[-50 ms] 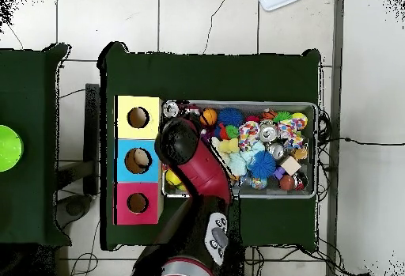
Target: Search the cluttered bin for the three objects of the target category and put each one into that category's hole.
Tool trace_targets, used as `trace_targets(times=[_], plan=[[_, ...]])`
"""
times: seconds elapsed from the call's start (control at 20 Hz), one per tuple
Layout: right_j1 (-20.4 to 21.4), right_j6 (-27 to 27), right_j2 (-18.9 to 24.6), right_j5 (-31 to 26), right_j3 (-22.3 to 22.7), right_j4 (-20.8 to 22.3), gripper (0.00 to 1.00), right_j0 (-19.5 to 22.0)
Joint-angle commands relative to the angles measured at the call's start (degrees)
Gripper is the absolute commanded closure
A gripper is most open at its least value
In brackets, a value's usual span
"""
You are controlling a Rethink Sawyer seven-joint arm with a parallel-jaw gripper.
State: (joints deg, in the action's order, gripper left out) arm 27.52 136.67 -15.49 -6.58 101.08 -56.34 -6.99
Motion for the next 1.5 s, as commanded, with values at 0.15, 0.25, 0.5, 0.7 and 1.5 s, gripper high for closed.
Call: trace_targets(times=[0.15,0.25,0.5,0.7,1.5], plan=[[-1.7,11.3,4.7,-0.9,3.1,0.6,0.00,0.1],[-1.6,11.7,4.2,-1.1,3.1,0.4,0.00,-0.3],[-1.1,11.8,5.4,1.2,4.1,0.4,0.00,0.3],[-0.7,12.3,5.5,1.6,4.5,0.1,0.00,0.1],[0.6,14.5,12.4,9.8,7.8,2.4,0.00,3.5]])
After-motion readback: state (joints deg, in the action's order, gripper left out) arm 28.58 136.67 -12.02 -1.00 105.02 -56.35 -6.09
